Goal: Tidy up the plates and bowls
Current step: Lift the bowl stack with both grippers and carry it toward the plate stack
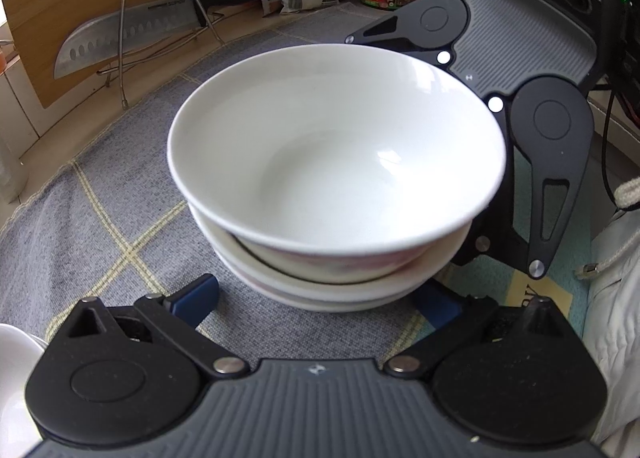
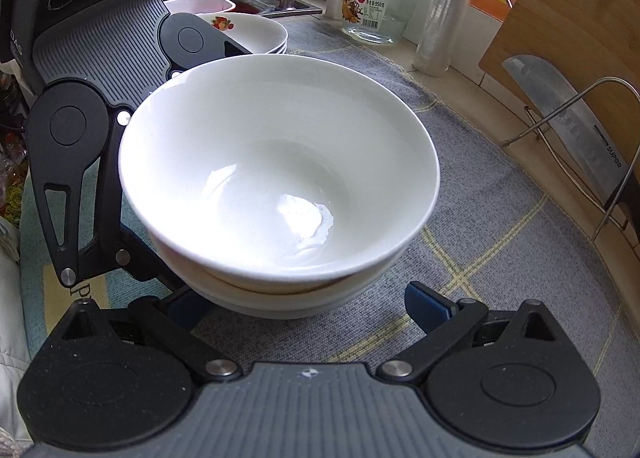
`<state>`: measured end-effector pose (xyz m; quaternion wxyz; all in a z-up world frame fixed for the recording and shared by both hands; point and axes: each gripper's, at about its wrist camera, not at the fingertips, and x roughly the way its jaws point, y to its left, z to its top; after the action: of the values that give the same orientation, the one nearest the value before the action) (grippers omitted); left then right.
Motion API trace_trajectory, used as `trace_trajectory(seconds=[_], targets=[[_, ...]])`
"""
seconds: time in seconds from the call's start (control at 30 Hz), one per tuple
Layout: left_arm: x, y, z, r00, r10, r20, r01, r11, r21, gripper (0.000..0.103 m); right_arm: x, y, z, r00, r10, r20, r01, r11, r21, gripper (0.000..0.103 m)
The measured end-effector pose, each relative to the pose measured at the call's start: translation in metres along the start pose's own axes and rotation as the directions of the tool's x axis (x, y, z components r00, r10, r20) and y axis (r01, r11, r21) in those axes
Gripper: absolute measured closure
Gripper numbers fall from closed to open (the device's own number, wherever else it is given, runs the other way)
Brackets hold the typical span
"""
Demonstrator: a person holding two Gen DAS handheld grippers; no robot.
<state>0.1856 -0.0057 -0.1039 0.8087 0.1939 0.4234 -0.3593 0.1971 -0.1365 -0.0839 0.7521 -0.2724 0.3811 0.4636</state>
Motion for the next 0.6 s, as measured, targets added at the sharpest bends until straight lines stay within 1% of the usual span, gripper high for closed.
trace_trajectory(seconds=[0.37, 0.6], targets=[[-0.0006, -0.0003, -0.0048, 1.000, -0.003, 0.024, 0.003, 1.000, -0.002, 0.000, -0.0001, 0.0001, -0.0004, 1.000, 0.003, 0.000, -0.003, 1.000, -0.002, 0.000], [0.0011, -0.0004, 0.0012, 1.000, -0.002, -0.006, 0.002, 1.000, 0.005, 0.000, 0.0005, 0.0005, 0.0010, 1.000, 0.002, 0.000, -0.002, 1.000, -0.022, 0.000]])
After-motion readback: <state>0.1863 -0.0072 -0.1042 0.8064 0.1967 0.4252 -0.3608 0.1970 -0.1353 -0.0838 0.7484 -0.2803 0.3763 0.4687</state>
